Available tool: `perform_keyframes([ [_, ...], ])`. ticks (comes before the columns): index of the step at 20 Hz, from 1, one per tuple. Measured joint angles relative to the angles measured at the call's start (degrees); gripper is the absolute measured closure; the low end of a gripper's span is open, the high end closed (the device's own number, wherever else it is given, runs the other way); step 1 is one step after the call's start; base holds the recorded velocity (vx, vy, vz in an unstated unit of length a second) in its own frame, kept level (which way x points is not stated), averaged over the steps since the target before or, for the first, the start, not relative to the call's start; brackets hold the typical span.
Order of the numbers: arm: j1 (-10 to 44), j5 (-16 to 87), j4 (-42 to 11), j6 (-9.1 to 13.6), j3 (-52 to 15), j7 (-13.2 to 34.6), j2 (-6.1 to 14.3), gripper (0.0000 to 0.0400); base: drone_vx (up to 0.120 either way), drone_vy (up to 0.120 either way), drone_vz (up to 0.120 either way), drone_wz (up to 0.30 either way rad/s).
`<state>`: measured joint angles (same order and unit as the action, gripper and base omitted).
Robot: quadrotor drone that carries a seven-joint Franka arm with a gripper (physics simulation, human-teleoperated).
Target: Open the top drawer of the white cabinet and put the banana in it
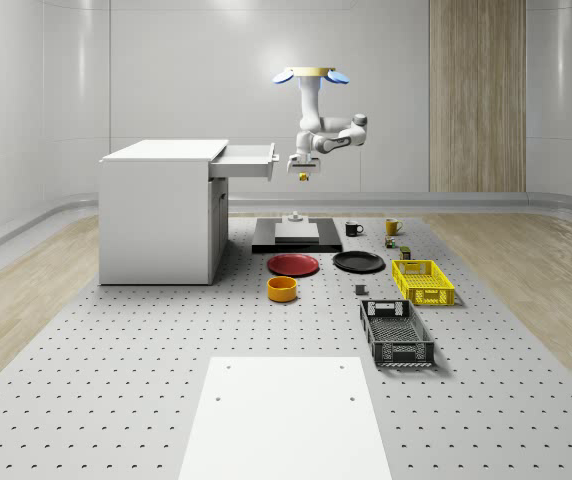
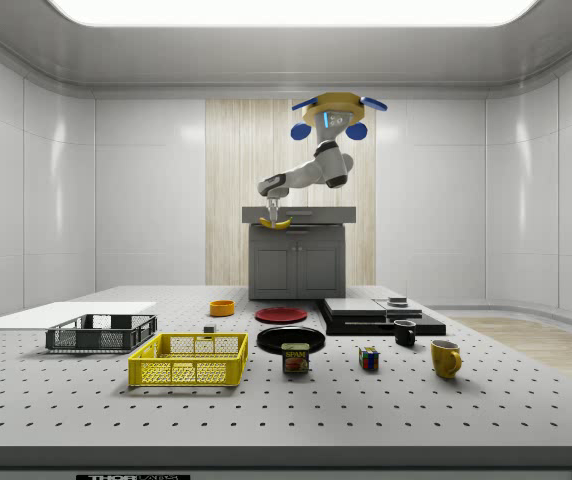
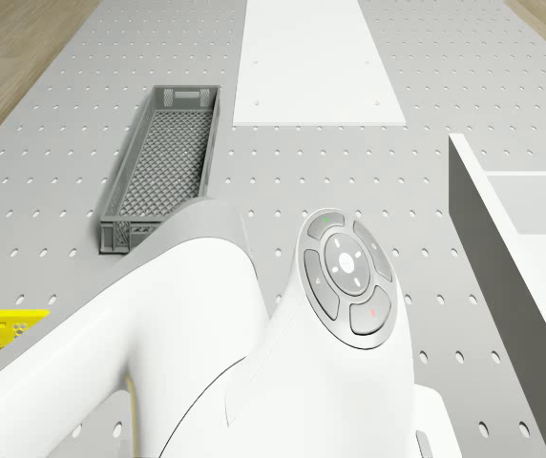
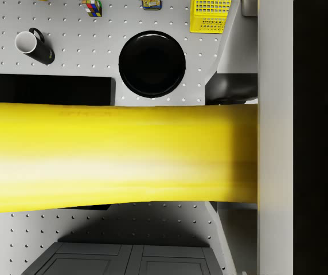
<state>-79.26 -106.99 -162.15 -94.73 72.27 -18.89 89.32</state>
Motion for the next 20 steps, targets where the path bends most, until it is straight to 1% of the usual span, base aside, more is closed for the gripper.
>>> perform_keyframes([
  [1, 0.06, 0.02, 0.01, -0.01, -0.01, 0.34, -0.02, 0.0222, -0.12, -0.12, 0.12, 0.0],
  [2, -0.09, 0.05, 0.0, -0.1, 0.01, -0.38, 0.1, 0.023, -0.12, 0.0, 0.12, 0.0],
  [4, 0.03, 0.02, 0.01, -0.06, 0.0, 0.31, 0.06, 0.0238, -0.12, -0.12, 0.12, 0.0],
  [5, -0.1, 0.08, 0.0, -0.16, 0.02, -0.32, 0.16, 0.0229, -0.12, -0.08, 0.12, 0.0],
  [6, -0.05, 0.07, 0.01, -0.15, 0.02, -0.05, 0.16, 0.0234, -0.12, 0.0, 0.12, 0.0],
  [7, 0.01, 0.09, 0.02, -0.16, 0.01, 0.28, 0.13, 0.0221, -0.12, -0.04, 0.12, 0.0],
  [8, -0.11, 0.11, 0.01, -0.24, 0.03, -0.35, 0.24, 0.023, -0.12, -0.12, 0.12, 0.0],
  [9, -0.05, 0.1, 0.02, -0.22, 0.02, 0.0, 0.22, 0.0234, -0.12, -0.12, 0.12, 0.0],
  [10, 0.0, 0.08, 0.02, -0.19, 0.02, 0.32, 0.19, 0.0238, -0.12, 0.0, 0.12, 0.0],
  [11, -0.12, 0.14, 0.02, -0.29, 0.03, -0.3, 0.29, 0.0229, -0.12, -0.04, 0.12, 0.0],
  [13, -0.02, 0.11, 0.03, -0.24, 0.03, 0.28, 0.25, 0.0237, -0.12, -0.12, 0.12, 0.0],
  [14, -0.17, 0.16, 0.01, -0.35, 0.04, -0.39, 0.35, 0.0229, -0.12, 0.0, 0.12, 0.0],
  [15, -0.11, 0.15, 0.02, -0.33, 0.04, -0.12, 0.35, 0.0233, -0.12, -0.08, 0.12, 0.0],
  [16, -0.06, 0.13, 0.03, -0.3, 0.03, 0.22, 0.32, 0.0237, -0.12, -0.12, 0.12, 0.0],
  [17, -0.2, 0.19, 0.02, -0.41, 0.05, -0.45, 0.42, 0.0229, -0.12, -0.12, 0.12, 0.0],
  [19, -0.09, 0.16, 0.03, -0.36, 0.04, 0.17, 0.38, 0.0237, -0.12, -0.12, 0.12, 0.0],
  [20, -0.18, 0.2, 0.02, -0.43, 0.05, -0.25, 0.44, 0.0227, -0.12, 0.0, 0.12, 0.0],
])
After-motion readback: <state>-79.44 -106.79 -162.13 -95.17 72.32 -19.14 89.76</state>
